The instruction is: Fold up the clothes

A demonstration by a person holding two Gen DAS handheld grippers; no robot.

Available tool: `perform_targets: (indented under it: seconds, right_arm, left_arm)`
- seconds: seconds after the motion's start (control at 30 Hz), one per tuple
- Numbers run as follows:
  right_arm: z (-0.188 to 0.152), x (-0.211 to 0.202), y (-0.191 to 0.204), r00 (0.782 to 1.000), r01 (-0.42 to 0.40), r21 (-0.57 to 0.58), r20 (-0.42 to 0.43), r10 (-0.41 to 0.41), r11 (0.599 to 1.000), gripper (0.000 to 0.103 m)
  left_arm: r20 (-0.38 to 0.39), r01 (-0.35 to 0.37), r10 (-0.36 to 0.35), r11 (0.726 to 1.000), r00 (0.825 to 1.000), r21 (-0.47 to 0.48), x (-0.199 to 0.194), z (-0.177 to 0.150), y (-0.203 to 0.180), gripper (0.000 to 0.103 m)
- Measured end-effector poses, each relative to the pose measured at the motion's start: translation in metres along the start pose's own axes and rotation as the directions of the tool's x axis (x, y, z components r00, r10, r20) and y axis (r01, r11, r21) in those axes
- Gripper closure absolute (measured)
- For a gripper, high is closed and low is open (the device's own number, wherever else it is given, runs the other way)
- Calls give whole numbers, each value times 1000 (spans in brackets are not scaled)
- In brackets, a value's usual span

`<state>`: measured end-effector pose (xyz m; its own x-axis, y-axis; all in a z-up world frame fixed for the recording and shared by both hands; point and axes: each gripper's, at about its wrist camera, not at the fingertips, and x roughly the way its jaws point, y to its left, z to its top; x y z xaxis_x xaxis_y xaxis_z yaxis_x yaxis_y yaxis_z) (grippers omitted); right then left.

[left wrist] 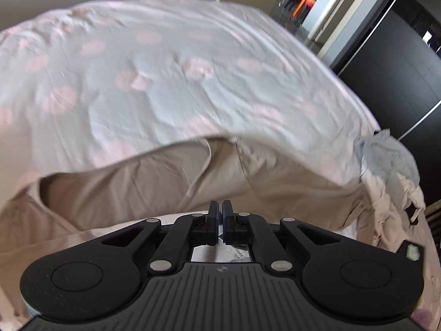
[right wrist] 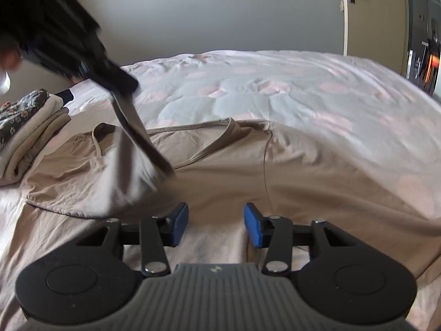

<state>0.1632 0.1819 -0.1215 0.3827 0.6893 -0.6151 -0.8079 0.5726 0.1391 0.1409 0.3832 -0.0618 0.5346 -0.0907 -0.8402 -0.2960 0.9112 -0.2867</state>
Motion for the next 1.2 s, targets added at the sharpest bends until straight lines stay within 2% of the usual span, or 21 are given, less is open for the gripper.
perform_targets:
  seconds: [0.23,0.3,0.47,0.6,0.73,0.9,0.93,1.0,1.03,1.13,1.17,1.2]
  right_arm:
    - [-1,8,-10,997,-76,33,-28,77,997,60]
    - [1,5,-12,995,-94,40,-7,95,995,59]
    - [4,14,-16,989,-150,113,28,148,982,58]
    - [5,24,-11,987,-162,128,29,159,978,59]
    - [6,34,-12,991,-132,133,17,130,982,58]
    - [16,49,-16,989,-149,158,34,145,976,60]
    - [15,52,-14,988,-154,144,27,151,977,62]
    - [11,57,-11,988,-156,134,13,155,979,83]
    - [10,58,-10,988,-156,137,11,156,978,99]
    - [13,52,-10,983,-182,155,45,177,971,99]
    - [17,47,-10,980,-198,164,65,190,966,99]
    - [21,41,-11,976,-213,175,87,201,961,99]
  left_arm:
    - [-48,28,-28,1000,998,-12,58,-1,-7,102]
    - [-38,35,-36,999,999,-31,60,-3,-5,95]
    - [36,57,-56,998,998,-37,31,-16,8,78]
    - [113,36,-28,997,993,-70,-7,-32,29,74]
    - [172,-68,85,992,981,-104,-42,-67,60,74]
    - [192,-221,250,962,949,-161,-76,-121,97,71]
    - [190,-249,281,953,941,-175,-82,-133,104,71]
    - [175,-314,348,929,921,-199,-89,-158,115,71]
    - [164,-348,383,914,909,-209,-92,-169,120,70]
    - [130,-431,471,867,873,-248,-94,-199,134,66]
    - [122,-434,477,860,871,-268,-92,-204,138,60]
    - [116,-428,476,856,872,-289,-90,-209,141,59]
